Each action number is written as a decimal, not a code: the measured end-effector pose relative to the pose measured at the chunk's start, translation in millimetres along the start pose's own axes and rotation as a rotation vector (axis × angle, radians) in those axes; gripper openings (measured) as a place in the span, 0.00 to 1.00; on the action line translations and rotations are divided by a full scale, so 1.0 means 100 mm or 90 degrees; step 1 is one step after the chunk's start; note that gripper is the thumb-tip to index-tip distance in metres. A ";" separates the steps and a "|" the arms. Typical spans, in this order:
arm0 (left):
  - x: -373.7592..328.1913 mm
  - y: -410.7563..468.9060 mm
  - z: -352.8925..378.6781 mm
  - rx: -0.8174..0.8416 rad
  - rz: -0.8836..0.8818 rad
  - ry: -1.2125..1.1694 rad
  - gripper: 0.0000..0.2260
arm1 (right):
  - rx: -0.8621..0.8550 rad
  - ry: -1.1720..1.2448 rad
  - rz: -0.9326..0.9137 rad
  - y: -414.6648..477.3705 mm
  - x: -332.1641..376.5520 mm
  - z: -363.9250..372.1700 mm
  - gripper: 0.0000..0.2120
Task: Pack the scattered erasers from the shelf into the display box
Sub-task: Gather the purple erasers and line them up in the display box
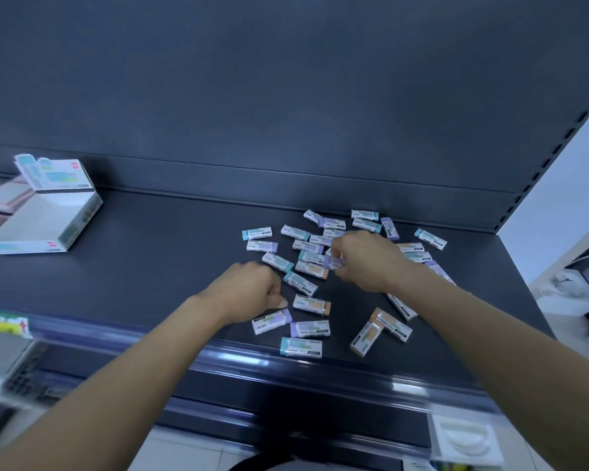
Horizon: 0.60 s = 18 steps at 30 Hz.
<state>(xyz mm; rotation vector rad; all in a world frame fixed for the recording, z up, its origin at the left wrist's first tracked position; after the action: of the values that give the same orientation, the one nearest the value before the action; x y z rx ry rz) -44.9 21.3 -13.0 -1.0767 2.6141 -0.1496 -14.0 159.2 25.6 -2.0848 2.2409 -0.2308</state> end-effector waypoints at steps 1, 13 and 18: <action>0.00 -0.03 0.01 0.010 -0.005 -0.011 0.12 | -0.001 0.003 -0.009 0.00 0.03 -0.01 0.09; 0.02 -0.20 -0.01 -0.023 -0.033 -0.015 0.08 | -0.045 0.018 -0.073 0.02 0.33 -0.14 0.09; 0.19 -0.23 -0.58 -0.178 -0.004 -0.041 0.06 | -0.106 0.023 -0.045 0.03 0.42 -0.39 0.08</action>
<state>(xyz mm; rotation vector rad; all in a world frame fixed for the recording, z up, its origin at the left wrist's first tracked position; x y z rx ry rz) -61.3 -9.5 42.4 -1.1570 2.6276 0.2535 -26.0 120.3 65.4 -2.2618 2.2817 -0.0894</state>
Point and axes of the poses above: each hand's wrist, its own y-axis towards the middle knuckle, its own z-axis out of the palm, x = y × z, the point moved 9 cm from there along y, towards the middle knuckle, and after that the axes turned 1 degree about z, right-handed, at the moved point
